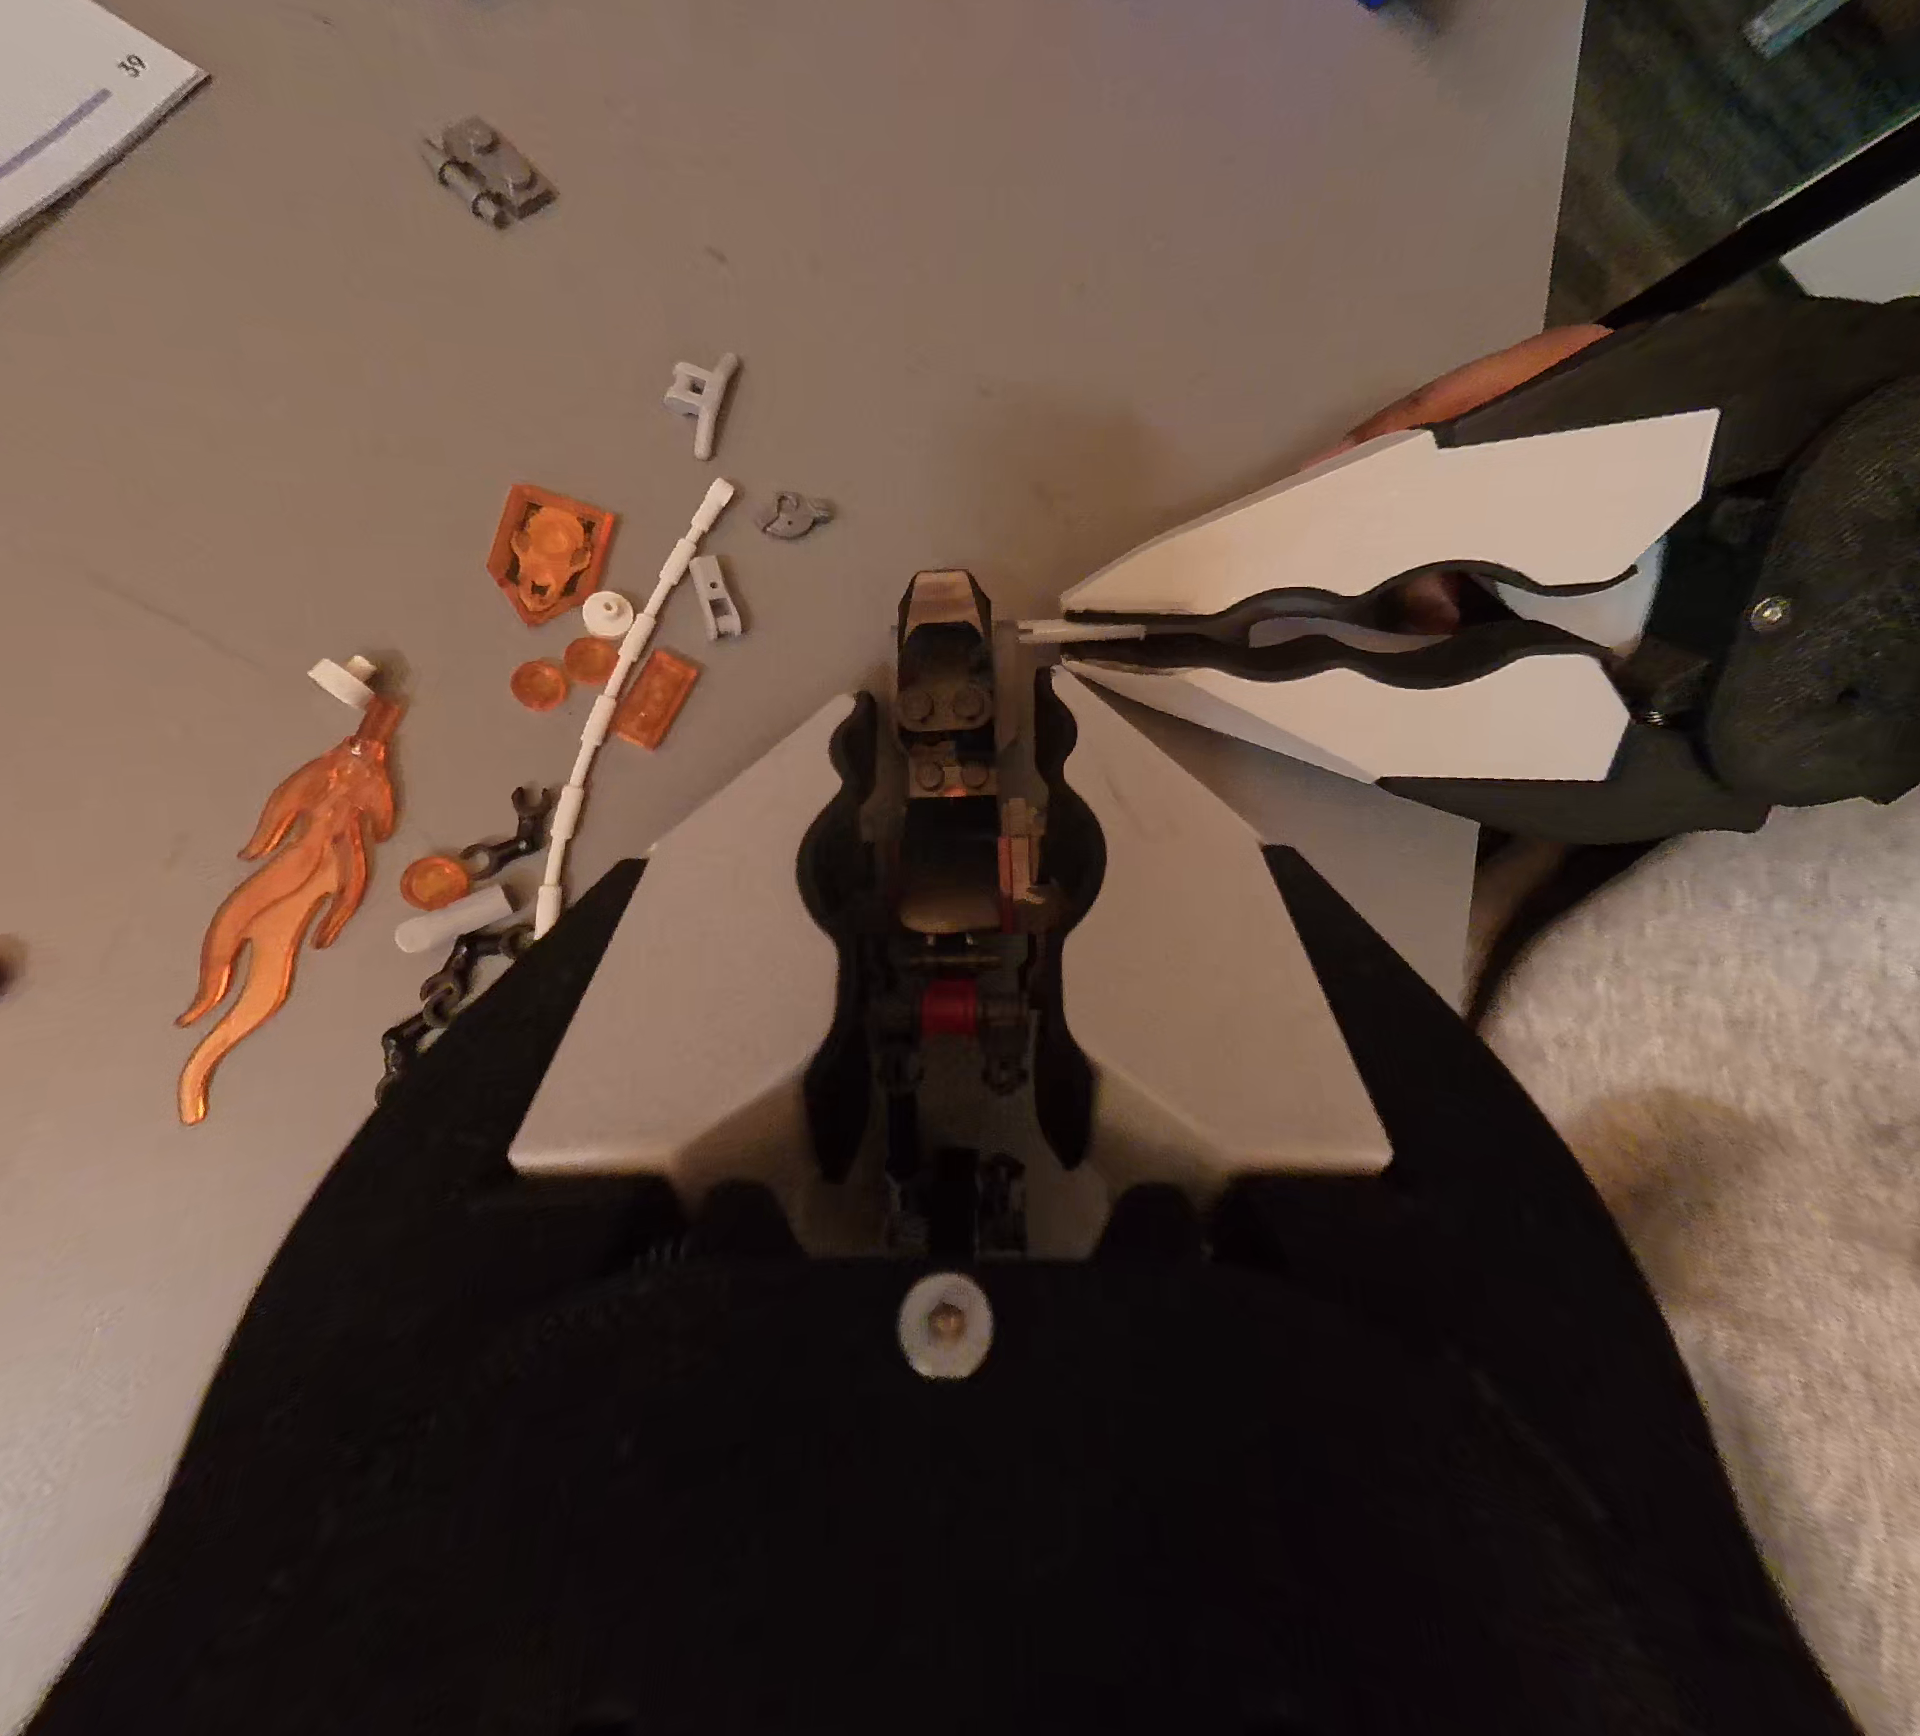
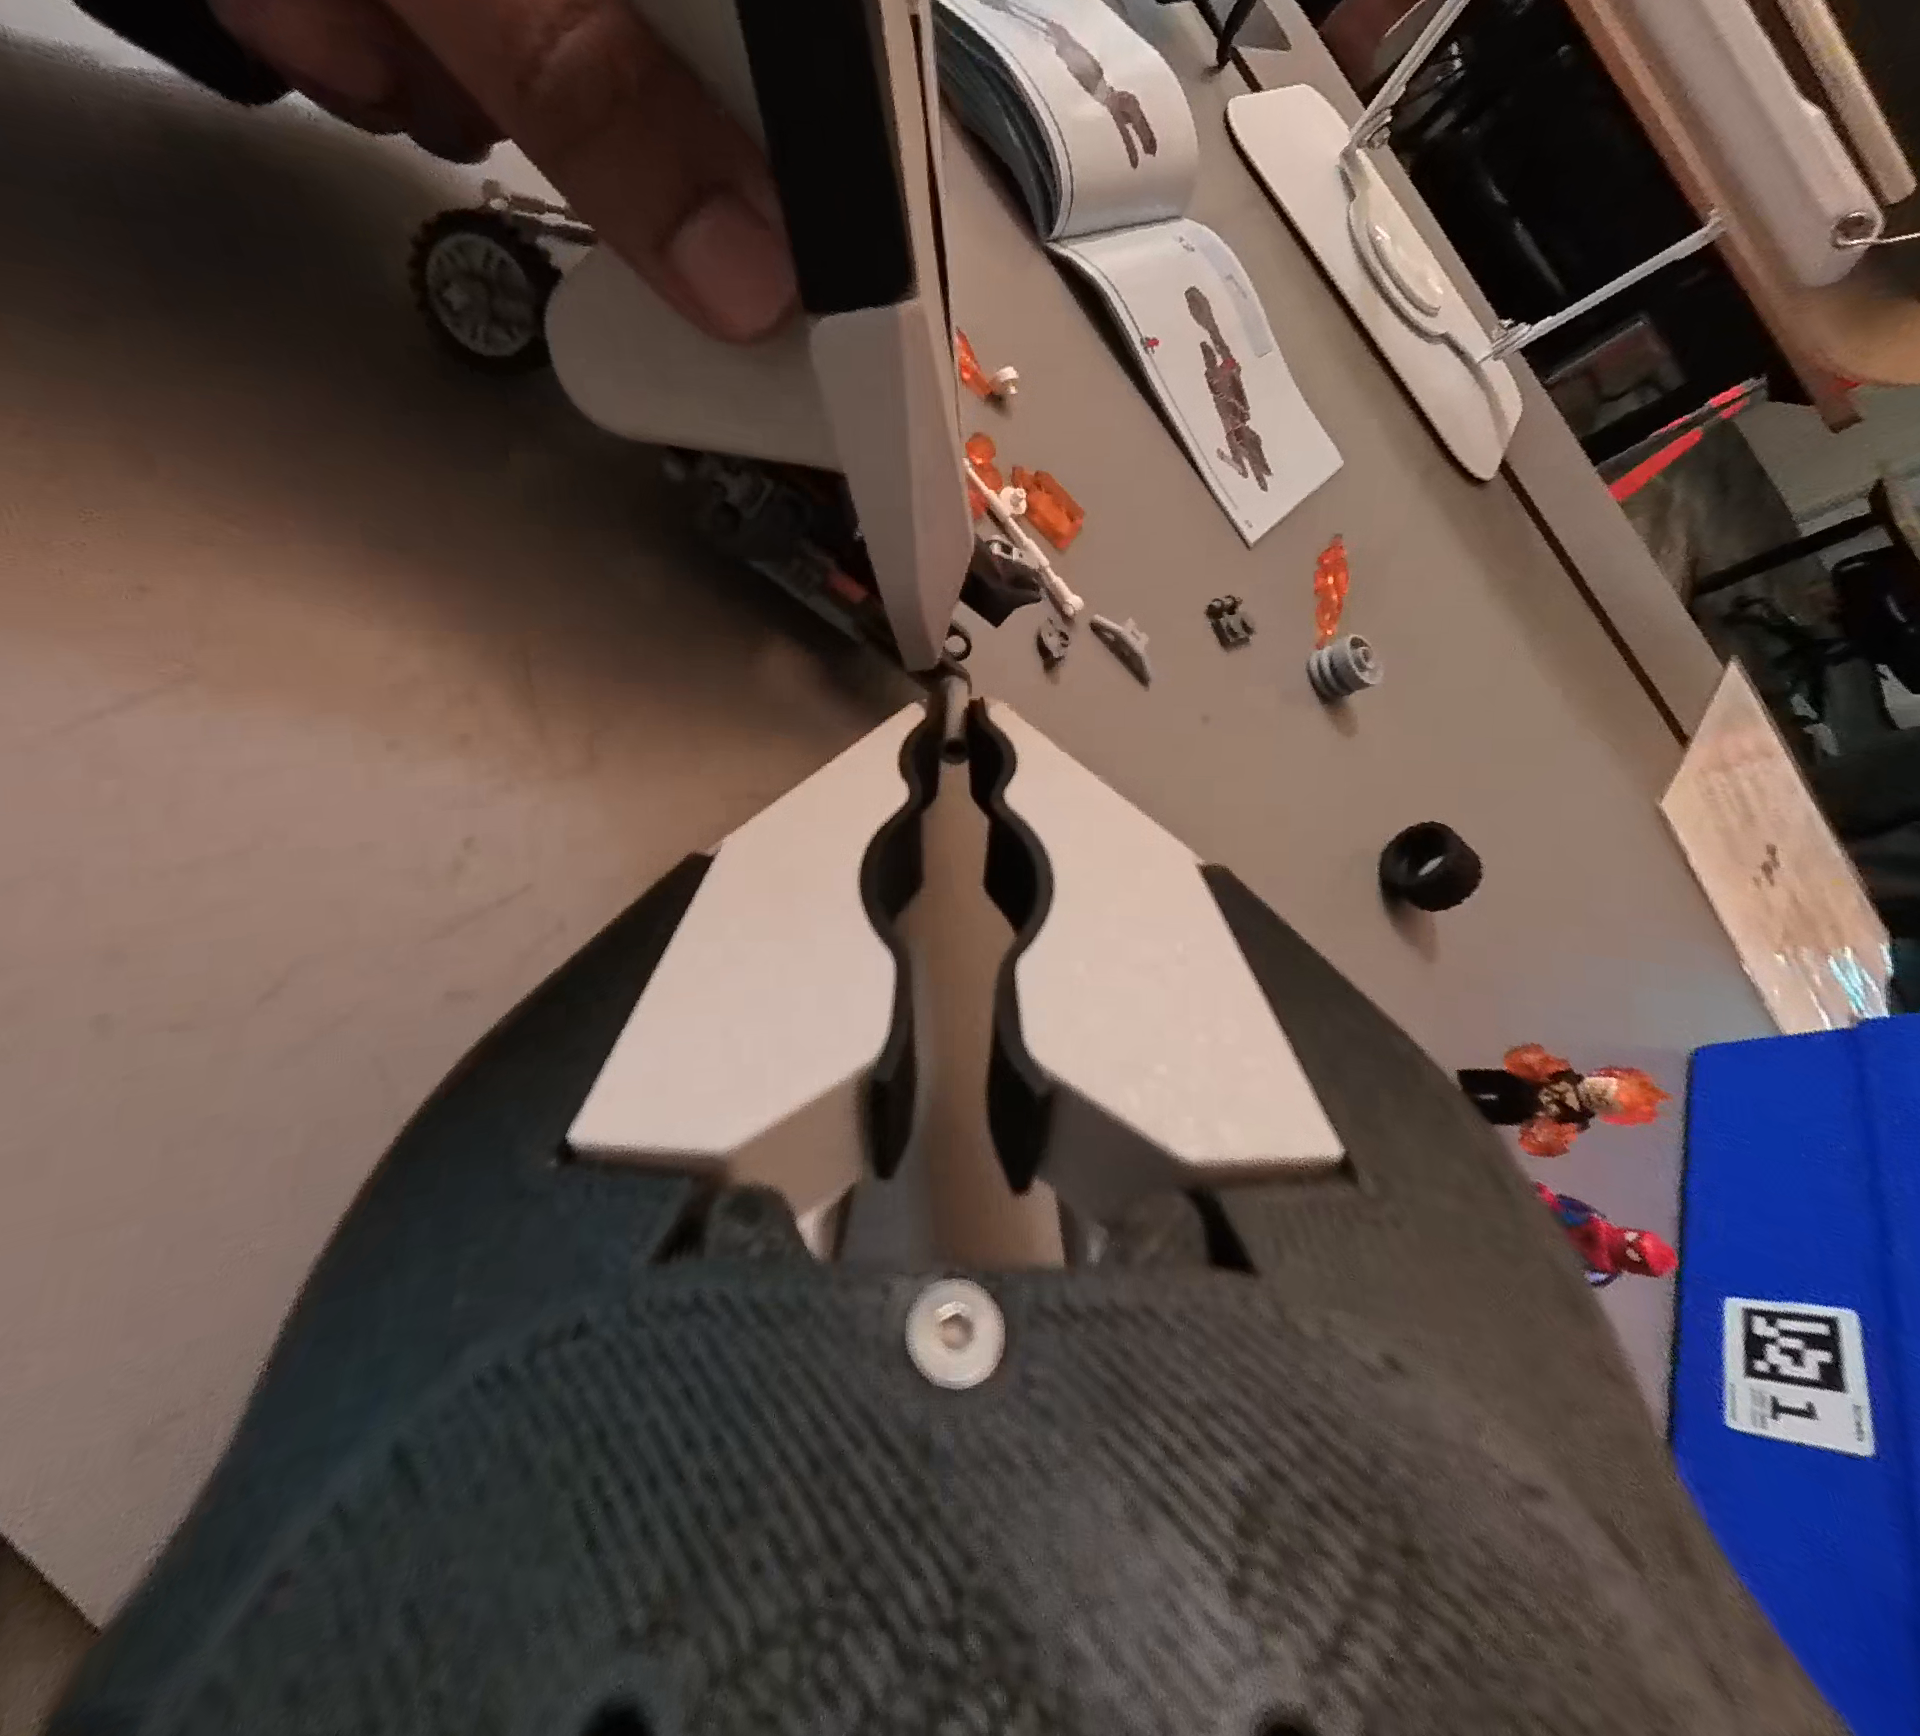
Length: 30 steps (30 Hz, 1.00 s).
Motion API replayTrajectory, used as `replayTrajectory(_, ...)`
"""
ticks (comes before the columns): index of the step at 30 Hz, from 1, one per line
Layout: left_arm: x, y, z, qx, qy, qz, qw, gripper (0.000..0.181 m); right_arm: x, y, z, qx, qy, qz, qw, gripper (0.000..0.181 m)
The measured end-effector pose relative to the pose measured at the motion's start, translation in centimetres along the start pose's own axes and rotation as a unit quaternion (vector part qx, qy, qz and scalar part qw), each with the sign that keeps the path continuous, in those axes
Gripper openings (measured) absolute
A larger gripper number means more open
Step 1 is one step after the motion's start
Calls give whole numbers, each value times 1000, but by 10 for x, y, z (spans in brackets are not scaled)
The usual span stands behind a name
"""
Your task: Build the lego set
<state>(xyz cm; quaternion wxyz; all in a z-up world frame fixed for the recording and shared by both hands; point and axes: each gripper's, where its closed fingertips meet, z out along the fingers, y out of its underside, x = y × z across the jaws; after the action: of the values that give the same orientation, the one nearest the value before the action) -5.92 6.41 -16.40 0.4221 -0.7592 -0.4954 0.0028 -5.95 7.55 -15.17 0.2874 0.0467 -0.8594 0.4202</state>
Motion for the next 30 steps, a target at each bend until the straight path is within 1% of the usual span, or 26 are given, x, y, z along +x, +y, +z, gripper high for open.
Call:
replayTrajectory(7, 2, -1, 1, 7, 8, -6, 1000, 30, -1, 2, 2, -7, -14, 12, 1000, 3)
replayTrajectory(12, 3, 0, 1, 5, 7, -3, 1000, 30, 0, 2, 3, -6, -56, 64, 996, 2)
replayTrajectory(14, 1, 2, 1, -1, 1, 3, 1000, 24, 0, 3, 3, -9, -74, 86, 993, 2)
replayTrajectory(18, 0, 1, 1, 9, 3, 0, 1000, 24, 1, 3, 4, -5, -113, 129, 985, 3)
replayTrajectory(24, -2, 1, 1, 11, 1, -3, 1000, 24, 2, 3, 7, -9, -125, 145, 981, 3)
replayTrajectory(30, -2, 0, 2, 18, 11, -10, 1000, 25, 3, 4, 8, -12, -157, 203, 967, 3)
